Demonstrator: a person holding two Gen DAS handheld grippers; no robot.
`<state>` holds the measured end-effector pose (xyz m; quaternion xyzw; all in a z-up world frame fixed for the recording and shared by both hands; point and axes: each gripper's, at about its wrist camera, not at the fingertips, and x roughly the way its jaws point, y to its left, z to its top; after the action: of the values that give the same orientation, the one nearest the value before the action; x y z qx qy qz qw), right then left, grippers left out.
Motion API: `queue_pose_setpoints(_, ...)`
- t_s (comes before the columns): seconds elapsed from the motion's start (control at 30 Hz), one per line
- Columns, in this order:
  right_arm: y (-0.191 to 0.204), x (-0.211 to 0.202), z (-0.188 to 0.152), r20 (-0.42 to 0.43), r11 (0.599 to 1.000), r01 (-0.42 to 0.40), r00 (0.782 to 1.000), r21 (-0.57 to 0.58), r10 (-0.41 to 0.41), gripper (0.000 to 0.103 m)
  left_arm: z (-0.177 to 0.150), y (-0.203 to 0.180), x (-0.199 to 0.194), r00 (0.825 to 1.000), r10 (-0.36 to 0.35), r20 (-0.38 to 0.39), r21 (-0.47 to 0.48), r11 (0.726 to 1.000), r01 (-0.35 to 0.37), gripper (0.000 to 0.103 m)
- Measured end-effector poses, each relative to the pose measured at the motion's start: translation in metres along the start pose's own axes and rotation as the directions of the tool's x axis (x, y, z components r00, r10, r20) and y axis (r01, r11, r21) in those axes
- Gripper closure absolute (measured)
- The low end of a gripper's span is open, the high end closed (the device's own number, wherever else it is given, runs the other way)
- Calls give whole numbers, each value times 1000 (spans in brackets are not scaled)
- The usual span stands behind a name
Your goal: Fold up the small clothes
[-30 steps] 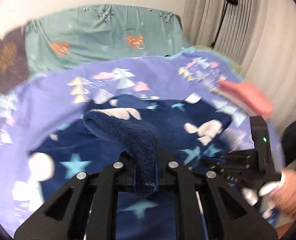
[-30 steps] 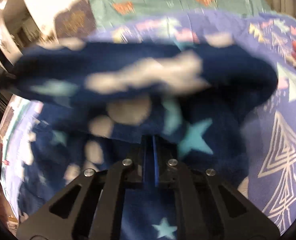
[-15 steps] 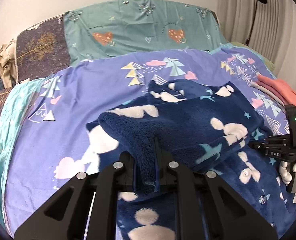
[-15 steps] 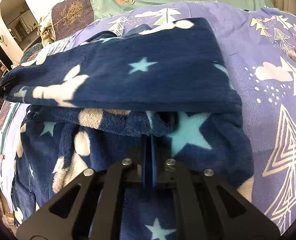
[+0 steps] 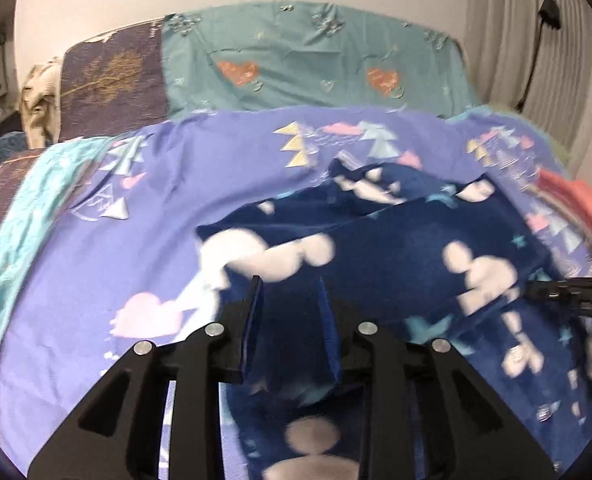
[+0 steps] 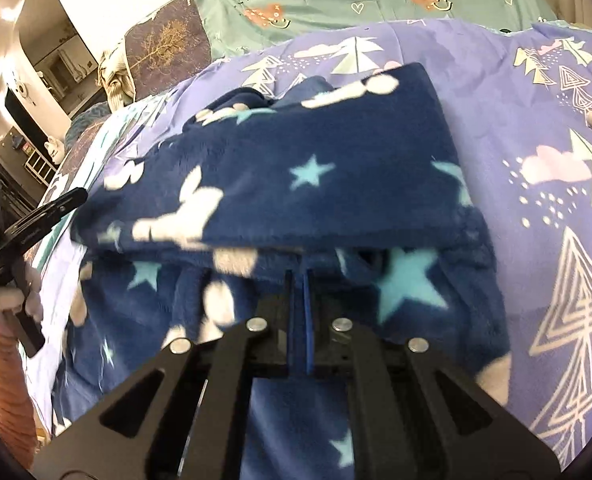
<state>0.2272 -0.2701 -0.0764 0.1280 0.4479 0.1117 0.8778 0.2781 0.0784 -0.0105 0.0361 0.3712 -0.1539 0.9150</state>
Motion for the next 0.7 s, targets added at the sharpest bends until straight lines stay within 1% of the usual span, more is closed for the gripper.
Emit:
queue_pose_setpoints(0.07, 3, 10, 8, 6, 1000, 13, 1000, 22, -13, 99, -2, -8, 13, 998, -24, -50, 2, 1000, 24, 75)
queue_pose_setpoints(0.1, 2, 16, 11, 6, 999, 20, 1000, 39, -20, 99, -7, -13, 30, 994, -20, -112, 13, 1000, 22, 75)
queue_pose_setpoints(0.13, 2, 23, 15, 3, 998, 35, 999, 55, -35, 100, -14, -17, 44, 987, 8, -160, 29, 1000, -3, 74)
queue_pose_setpoints(0.17, -1, 29, 17, 7, 995, 76, 997, 65, -77, 103, -21, -21, 54, 985, 35, -167, 59, 998, -26, 73)
queue_pose_setpoints(0.23, -9, 28, 15, 45, 983, 166, 984, 78, -170, 103, -27, -29, 54, 990, 69, -121, 108, 993, -56, 72)
queue_pose_setpoints(0.27, -15, 24, 12, 57, 979, 173, 982, 104, -179, 103, -28, -32, 52, 991, 79, -113, 117, 991, -65, 72)
queue_pose_setpoints(0.3, -22, 18, 9, 62, 969, 196, 976, 147, -207, 103, -28, -35, 49, 991, 88, -103, 135, 988, -74, 72)
queue_pose_setpoints(0.33, -29, 9, 7, 73, 954, 242, 964, 179, -258, 103, -28, -37, 47, 991, 94, -95, 150, 986, -79, 72)
queue_pose_setpoints(0.4, -39, 0, 3, 78, 916, 344, 927, 206, -366, 103, -29, -39, 44, 991, 102, -83, 176, 981, -86, 72)
queue_pose_setpoints(0.47, -55, 2, -3, 28, 940, 265, 960, 215, -278, 103, -26, -37, 40, 992, 96, -77, 166, 983, -83, 72)
queue_pose_setpoints(0.53, -56, -7, -8, 29, 948, 240, 967, 208, -252, 103, -23, -33, 34, 995, 80, -58, 131, 989, -71, 72)
queue_pose_setpoints(0.57, -50, -16, -10, 30, 954, 241, 968, 177, -250, 101, -21, -30, 31, 996, 74, -53, 116, 991, -68, 72)
queue_pose_setpoints(0.63, -37, -29, -12, 56, 969, 211, 974, 131, -219, 100, -17, -30, 22, 999, 37, -34, 91, 995, -34, 70)
queue_pose_setpoints(0.67, -27, -36, -12, 75, 981, 177, 980, 85, -183, 99, -16, -32, 19, 1000, 15, -26, 91, 996, -13, 69)
queue_pose_setpoints(0.7, -19, -40, -11, 93, 986, 155, 983, 55, -160, 98, -16, -34, 21, 999, 13, -30, 97, 995, -10, 65)
